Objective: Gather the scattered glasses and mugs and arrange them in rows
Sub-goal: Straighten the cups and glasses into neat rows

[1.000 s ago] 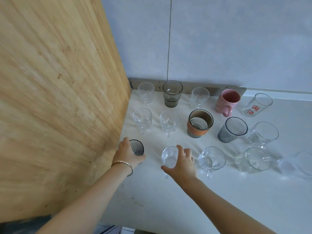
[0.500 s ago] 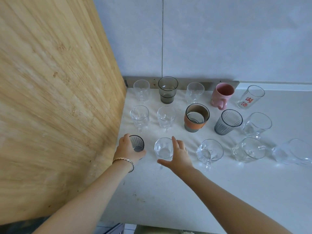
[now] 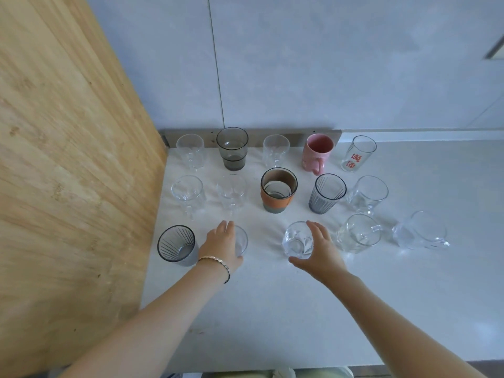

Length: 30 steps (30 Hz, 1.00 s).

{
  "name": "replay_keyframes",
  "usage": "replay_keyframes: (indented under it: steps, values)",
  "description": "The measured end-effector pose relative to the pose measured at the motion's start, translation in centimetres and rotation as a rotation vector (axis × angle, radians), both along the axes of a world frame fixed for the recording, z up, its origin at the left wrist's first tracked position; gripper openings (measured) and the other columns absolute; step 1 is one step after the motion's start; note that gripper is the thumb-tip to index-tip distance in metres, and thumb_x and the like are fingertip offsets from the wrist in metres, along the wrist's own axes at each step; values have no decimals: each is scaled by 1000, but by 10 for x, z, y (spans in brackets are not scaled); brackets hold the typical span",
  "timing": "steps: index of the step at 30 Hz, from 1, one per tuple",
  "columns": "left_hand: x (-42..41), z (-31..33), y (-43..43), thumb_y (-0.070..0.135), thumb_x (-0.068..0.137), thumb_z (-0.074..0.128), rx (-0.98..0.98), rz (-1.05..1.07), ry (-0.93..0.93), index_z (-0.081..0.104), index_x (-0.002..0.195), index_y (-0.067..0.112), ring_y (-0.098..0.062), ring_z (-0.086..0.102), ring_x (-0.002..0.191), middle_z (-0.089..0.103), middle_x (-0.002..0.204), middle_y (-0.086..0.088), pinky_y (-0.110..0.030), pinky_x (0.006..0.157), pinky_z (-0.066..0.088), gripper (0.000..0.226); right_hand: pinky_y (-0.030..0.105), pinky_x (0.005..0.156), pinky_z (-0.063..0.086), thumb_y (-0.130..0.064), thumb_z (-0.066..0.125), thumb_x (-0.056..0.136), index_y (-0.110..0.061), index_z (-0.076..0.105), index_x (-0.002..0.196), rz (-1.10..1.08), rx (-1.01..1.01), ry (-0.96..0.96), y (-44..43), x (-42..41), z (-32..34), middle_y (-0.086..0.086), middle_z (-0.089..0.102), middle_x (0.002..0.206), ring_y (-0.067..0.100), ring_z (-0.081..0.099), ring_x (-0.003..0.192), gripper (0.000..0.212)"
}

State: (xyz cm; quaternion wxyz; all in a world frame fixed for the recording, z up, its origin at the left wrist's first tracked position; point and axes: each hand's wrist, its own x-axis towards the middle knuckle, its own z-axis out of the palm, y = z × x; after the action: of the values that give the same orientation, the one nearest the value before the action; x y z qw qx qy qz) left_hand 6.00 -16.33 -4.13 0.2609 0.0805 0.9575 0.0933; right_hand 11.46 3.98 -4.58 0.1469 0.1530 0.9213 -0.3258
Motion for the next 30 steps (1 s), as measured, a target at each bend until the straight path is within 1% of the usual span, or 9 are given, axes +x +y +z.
replay_keyframes:
  steps: [2, 5, 13, 25, 27, 29, 30]
  values:
    - [1, -3, -1, 32, 84, 61, -9, 4, 24, 12, 147, 12, -31, 33, 134, 19, 153, -6, -39, 105, 41, 82, 27, 97, 42, -21, 78, 71, -14, 31, 145, -25, 0, 55, -7, -4, -3, -2, 34, 147, 19, 45, 129, 88]
    - [0, -6, -2, 33, 82, 63, -3, 10, 23, 15, 147, 11, -31, 38, 131, 24, 151, -7, -39, 105, 41, 83, 30, 99, 44, -23, 80, 69, -15, 33, 144, 66, -29, 25, -19, -9, -7, -3, 37, 144, 22, 49, 125, 88]
    - [2, -1, 2, 36, 81, 65, -16, 64, 28, 18, 146, 10, -33, 41, 130, 24, 151, -8, -40, 104, 42, 84, 28, 99, 41, -31, 77, 72, -17, 28, 146, 42, 0, 21, -31, -5, -14, -3, 34, 143, 24, 43, 126, 90]
    - [4, 0, 8, 40, 79, 67, 40, 170, 17, 15, 147, 11, -30, 36, 136, 20, 154, -7, -38, 105, 38, 91, 33, 99, 45, -34, 72, 77, -19, 17, 150, 124, 60, 7, -24, -6, -9, -5, 27, 148, 20, 34, 132, 93]
    - [6, 2, 12, 44, 78, 66, 0, 166, 29, 14, 147, 10, -30, 30, 139, 18, 155, -9, -38, 109, 34, 93, 34, 105, 41, -38, 76, 74, -19, 11, 151, 170, 37, -23, -20, -6, -5, -3, 22, 151, 20, 29, 136, 103]
    - [8, 7, 22, 48, 78, 64, -38, 116, 151, 16, 147, 9, -30, 21, 143, 16, 155, -13, -41, 113, 27, 92, 35, 114, 29, -43, 80, 67, -18, 9, 151, 207, -10, -41, -5, -6, 4, -2, 17, 153, 21, 22, 141, 113]
    - [9, 9, 31, 46, 80, 64, 1, 80, 226, 20, 146, 8, -29, 19, 144, 17, 155, -14, -41, 114, 25, 89, 34, 116, 24, -44, 81, 66, -18, 11, 151, 219, 1, -24, 8, -7, 10, -1, 17, 153, 22, 20, 142, 112]
